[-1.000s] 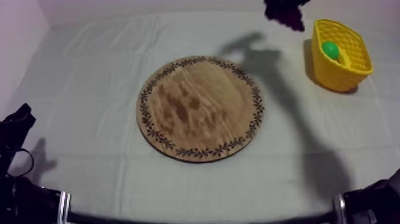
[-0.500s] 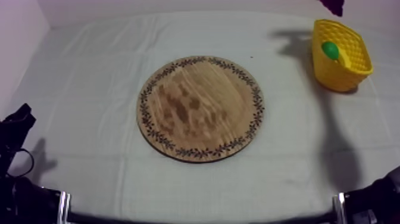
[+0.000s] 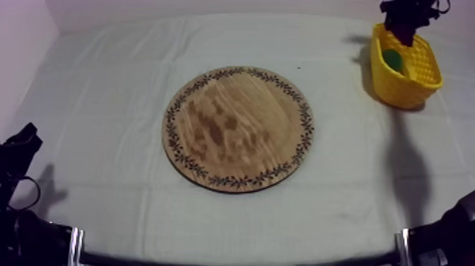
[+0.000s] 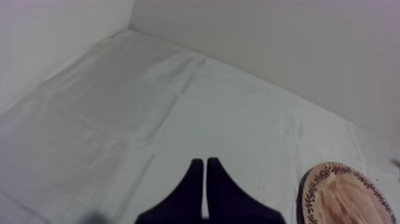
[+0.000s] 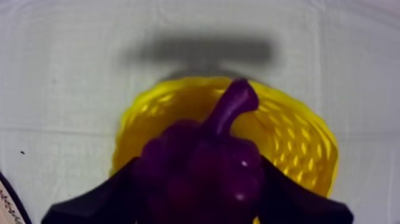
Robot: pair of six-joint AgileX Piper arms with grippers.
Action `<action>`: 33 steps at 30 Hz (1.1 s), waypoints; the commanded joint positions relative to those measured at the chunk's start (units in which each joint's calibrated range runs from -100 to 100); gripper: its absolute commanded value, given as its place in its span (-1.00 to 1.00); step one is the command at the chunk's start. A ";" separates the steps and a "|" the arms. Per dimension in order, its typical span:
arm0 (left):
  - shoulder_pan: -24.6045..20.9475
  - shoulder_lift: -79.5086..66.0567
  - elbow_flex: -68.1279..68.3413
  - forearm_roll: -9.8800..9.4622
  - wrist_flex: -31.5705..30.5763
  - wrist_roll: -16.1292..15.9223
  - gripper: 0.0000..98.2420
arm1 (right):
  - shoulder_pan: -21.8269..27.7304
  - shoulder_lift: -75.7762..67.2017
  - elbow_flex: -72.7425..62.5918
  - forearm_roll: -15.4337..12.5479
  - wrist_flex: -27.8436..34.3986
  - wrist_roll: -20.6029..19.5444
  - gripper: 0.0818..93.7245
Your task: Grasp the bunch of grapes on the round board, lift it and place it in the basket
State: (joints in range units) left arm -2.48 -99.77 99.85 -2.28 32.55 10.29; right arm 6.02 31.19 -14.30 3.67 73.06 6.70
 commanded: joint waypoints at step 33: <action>-0.01 0.03 0.04 0.01 0.03 -0.01 -1.00 | -3.34 -63.61 54.00 -7.49 -19.58 1.94 -0.81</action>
State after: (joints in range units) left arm -2.48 -99.77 99.85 -2.28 32.55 10.29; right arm 3.24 -23.16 33.55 -4.16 54.74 9.22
